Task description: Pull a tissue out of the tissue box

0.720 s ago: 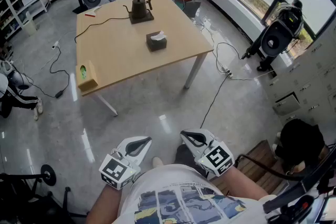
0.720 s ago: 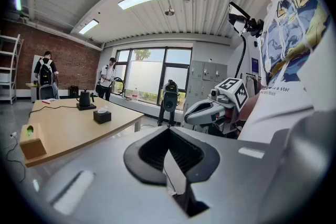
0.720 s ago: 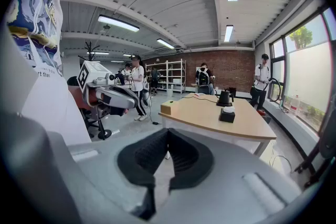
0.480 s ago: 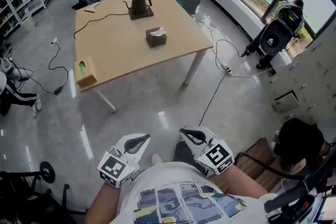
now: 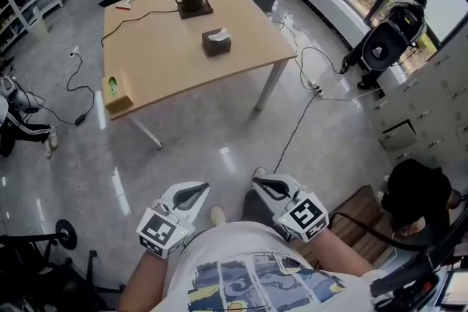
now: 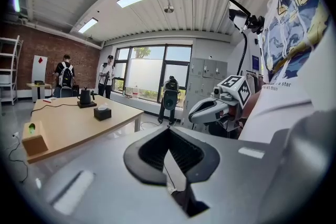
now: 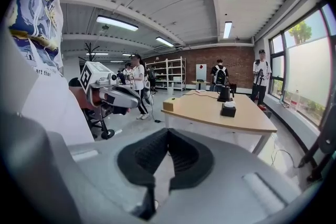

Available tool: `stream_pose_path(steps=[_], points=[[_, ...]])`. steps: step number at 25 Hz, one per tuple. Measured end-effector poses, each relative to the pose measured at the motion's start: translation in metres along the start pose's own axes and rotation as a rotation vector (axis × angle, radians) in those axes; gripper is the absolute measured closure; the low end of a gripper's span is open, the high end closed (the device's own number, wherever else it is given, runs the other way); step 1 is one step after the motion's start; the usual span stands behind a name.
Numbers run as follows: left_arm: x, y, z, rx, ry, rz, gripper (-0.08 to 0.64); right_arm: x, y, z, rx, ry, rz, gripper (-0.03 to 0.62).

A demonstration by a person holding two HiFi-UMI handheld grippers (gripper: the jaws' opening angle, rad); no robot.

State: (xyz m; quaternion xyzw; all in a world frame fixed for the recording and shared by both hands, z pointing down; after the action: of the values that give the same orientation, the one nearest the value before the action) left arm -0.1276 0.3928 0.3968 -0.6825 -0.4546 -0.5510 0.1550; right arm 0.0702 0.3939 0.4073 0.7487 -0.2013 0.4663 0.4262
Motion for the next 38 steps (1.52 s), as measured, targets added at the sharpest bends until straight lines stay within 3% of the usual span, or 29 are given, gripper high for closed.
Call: stream_pose_path(steps=[10, 17, 24, 33, 38], points=[[-0.007, 0.019, -0.005, -0.025, -0.009, 0.005, 0.554, 0.010, 0.000, 0.017, 0.001, 0.021, -0.002, 0.589], [-0.026, 0.057, -0.012, -0.060, -0.006, 0.003, 0.554, 0.021, 0.009, 0.060, -0.028, 0.033, 0.011, 0.589], [-0.041, 0.118, -0.031, -0.089, -0.003, -0.014, 0.554, 0.035, 0.023, 0.129, -0.073, 0.005, 0.036, 0.589], [-0.101, 0.210, -0.039, -0.190, 0.010, 0.011, 0.554, 0.045, 0.029, 0.246, -0.143, -0.050, 0.073, 0.589], [-0.114, 0.253, -0.043, -0.243, -0.015, 0.025, 0.554, 0.063, 0.031, 0.288, -0.196, -0.055, 0.076, 0.589]])
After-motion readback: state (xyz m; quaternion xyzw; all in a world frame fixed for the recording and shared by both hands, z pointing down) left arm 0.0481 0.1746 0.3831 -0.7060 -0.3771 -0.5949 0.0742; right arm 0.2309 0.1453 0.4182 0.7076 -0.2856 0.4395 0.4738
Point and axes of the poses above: the fingertips, and each gripper's own axes: y forward along the fingers, z to its right, x out of its underside, the point moved 6 cm from there along -y, backward along the fingers, and after that the axes turned 14 degrees about -y, right-handed, at the moved point
